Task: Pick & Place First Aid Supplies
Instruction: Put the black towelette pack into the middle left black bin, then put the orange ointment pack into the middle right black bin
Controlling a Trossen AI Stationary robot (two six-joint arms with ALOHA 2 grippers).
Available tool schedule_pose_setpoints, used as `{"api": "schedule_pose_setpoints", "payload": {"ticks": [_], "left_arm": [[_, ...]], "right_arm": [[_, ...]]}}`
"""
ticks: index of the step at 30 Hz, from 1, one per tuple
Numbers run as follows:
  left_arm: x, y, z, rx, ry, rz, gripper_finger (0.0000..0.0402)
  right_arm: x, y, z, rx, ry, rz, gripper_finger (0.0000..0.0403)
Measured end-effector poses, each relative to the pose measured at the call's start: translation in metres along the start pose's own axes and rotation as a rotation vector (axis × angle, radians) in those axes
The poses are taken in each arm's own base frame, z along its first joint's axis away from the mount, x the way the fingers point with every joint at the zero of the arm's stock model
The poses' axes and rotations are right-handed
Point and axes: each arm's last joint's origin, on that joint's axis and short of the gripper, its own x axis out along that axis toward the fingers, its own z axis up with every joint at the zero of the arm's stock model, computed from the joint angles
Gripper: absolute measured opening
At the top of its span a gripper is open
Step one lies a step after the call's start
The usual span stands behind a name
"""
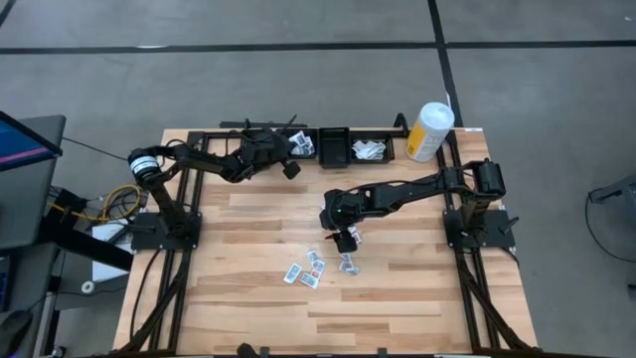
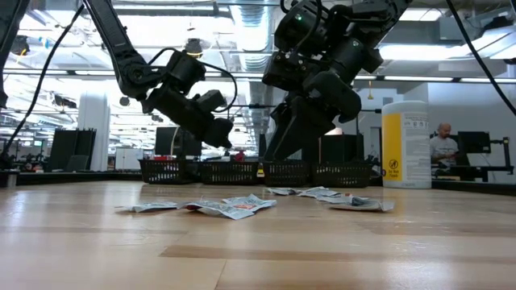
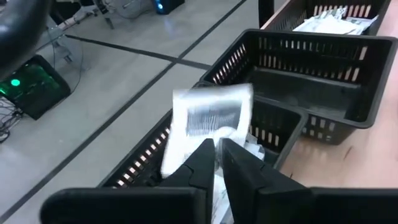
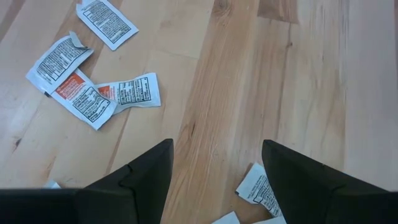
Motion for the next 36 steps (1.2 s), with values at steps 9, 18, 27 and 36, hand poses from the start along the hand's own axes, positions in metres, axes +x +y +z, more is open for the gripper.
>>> {"api": "schedule_pose_setpoints", "payload": {"ticks": [9,18,27,36], "left_arm": [[0.0,-0.002,0.0,0.001,0.0,-0.005,0.0084],[-0.029,-0.031,0.026,0.027,-0.059,-0.124,0.0088],[-0.083,-0.073,0.039,0.08,0.042,-0.36,0.0088],[-0.117,-0.1,0.009,0.073,0.173,-0.498,0.0088]], "right_arm": [[0.0,0.0,0.0,0.002,0.0,0.001,0.024],[0.0,0.0,-0.003,0.04,0.028,0.006,0.024],[0.0,-0.002,-0.004,0.049,0.036,0.004,0.024],[-0.002,-0.008,-0.012,0.081,0.126,-0.087,0.024]]}}
